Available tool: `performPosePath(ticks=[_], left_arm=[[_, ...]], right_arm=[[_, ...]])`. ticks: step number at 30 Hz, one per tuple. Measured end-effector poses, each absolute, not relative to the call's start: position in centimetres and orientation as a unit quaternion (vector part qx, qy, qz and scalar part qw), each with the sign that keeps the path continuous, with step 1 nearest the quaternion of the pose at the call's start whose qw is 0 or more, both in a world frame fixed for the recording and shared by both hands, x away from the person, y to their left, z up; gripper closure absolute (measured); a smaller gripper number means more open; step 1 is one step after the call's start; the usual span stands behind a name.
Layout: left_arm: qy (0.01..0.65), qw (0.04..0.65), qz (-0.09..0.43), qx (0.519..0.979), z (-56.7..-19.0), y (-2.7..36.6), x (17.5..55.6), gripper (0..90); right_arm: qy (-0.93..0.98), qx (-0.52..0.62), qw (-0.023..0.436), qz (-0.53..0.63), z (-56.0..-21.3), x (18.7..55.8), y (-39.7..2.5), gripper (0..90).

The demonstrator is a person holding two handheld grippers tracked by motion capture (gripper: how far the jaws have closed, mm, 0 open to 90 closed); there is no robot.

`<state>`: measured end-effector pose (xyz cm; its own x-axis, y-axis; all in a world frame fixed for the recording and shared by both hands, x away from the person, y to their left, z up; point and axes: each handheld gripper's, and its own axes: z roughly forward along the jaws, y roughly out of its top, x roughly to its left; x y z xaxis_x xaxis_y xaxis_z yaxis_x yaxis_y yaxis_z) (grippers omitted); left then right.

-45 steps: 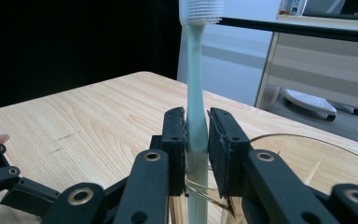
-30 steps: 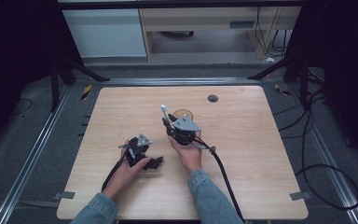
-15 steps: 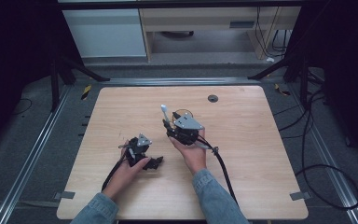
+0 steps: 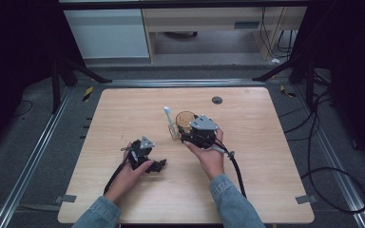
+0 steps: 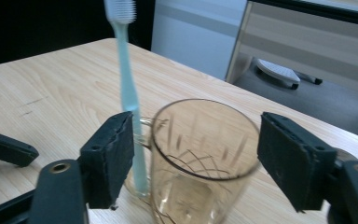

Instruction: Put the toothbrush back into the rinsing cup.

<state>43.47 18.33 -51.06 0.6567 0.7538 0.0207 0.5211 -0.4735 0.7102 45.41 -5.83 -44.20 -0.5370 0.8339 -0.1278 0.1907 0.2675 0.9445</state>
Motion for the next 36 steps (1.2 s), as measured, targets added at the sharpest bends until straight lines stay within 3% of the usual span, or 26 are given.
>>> performPosePath(ticks=[22,36], left_arm=[[0.379,0.346,0.168,0.842,-51.1,18.3,43.5,0.0],[0.379,0.346,0.168,0.841,-51.1,18.3,43.5,0.0]], right_arm=[[0.746,0.422,0.282,0.431,-43.5,44.9,-12.7,5.0],[0.768,0.479,0.24,0.352,-46.7,41.2,-21.4,7.5]])
